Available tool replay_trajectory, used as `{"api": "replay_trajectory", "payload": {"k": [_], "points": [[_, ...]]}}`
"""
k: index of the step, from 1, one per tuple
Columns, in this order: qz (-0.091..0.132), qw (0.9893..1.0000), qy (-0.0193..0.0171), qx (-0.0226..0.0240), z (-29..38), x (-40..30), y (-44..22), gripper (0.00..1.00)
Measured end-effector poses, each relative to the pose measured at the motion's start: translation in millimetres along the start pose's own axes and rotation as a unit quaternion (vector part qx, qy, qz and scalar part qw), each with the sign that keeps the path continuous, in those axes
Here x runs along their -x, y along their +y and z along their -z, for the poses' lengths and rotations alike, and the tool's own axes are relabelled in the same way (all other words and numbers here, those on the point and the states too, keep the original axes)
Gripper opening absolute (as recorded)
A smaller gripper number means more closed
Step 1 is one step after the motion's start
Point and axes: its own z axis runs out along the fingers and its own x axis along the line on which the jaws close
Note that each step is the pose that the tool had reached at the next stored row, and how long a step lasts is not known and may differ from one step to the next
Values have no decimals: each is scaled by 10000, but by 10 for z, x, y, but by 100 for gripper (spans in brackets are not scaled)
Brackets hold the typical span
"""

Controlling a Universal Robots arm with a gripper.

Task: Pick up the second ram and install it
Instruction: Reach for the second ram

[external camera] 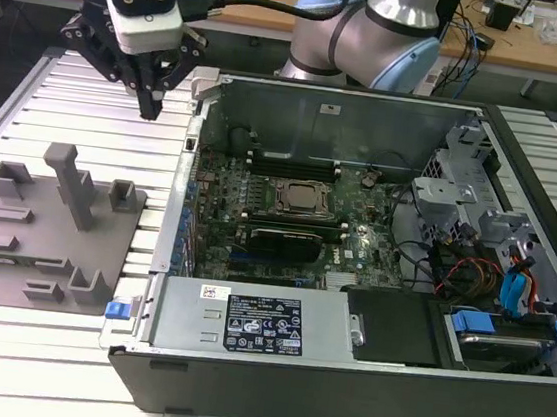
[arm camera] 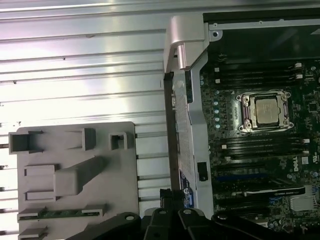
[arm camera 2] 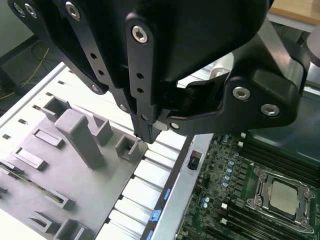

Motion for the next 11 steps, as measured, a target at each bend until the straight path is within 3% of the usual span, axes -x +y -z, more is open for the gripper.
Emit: {"api": "replay_trajectory", "payload": {"k": [11], "points": [[0, 10000, 0, 0, -2, -277, -21, 11]]}}
